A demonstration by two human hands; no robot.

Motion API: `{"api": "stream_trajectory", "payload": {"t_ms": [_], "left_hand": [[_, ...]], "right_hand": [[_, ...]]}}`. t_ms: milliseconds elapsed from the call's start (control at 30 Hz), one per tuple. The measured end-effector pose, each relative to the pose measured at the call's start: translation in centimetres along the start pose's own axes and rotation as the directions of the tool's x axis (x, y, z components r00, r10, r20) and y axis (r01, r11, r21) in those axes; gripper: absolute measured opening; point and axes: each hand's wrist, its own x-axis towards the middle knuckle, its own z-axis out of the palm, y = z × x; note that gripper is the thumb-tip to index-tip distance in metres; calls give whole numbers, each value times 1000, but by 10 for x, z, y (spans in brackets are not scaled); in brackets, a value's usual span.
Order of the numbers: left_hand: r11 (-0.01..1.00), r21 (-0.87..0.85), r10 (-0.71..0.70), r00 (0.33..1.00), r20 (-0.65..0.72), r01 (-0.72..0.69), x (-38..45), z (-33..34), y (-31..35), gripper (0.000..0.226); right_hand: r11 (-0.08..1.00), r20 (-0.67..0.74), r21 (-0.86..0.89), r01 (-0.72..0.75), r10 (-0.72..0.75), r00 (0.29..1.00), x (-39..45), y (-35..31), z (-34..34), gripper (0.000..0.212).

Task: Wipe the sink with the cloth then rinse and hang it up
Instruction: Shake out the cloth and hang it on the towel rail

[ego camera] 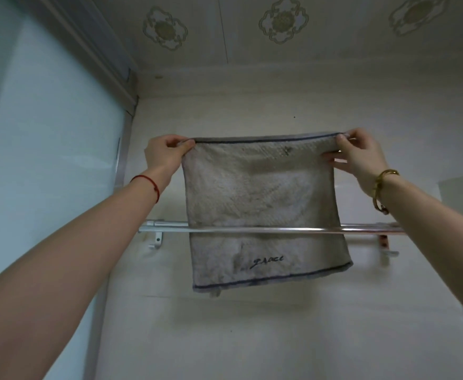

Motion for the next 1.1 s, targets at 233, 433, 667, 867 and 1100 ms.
{"api": "stream_trajectory", "payload": {"t_ms": [233,433,667,867,1100], "left_hand": [[1000,10,-29,994,102,28,-25,4,-21,19],[969,15,242,965,99,-245,-93,-32,-21,6],[862,165,433,865,253,-480,-236,-71,-76,3],[906,218,301,915,267,-362,-284,-77,-112,8],[967,-84,-222,959,175,239,-280,-55,-108,54]], "right_hand": [[995,1,53,-82,83,997,-15,32,-11,6],[986,-14,163,-27,30,999,-76,54,-36,19],[995,-10,92,-42,43,999,-170,111,-52,17],[1000,-92,-5,-9,8,996,-214,138,-46,30],[995,-199,-24,-92,85,976,-206,151,-44,23]]}}
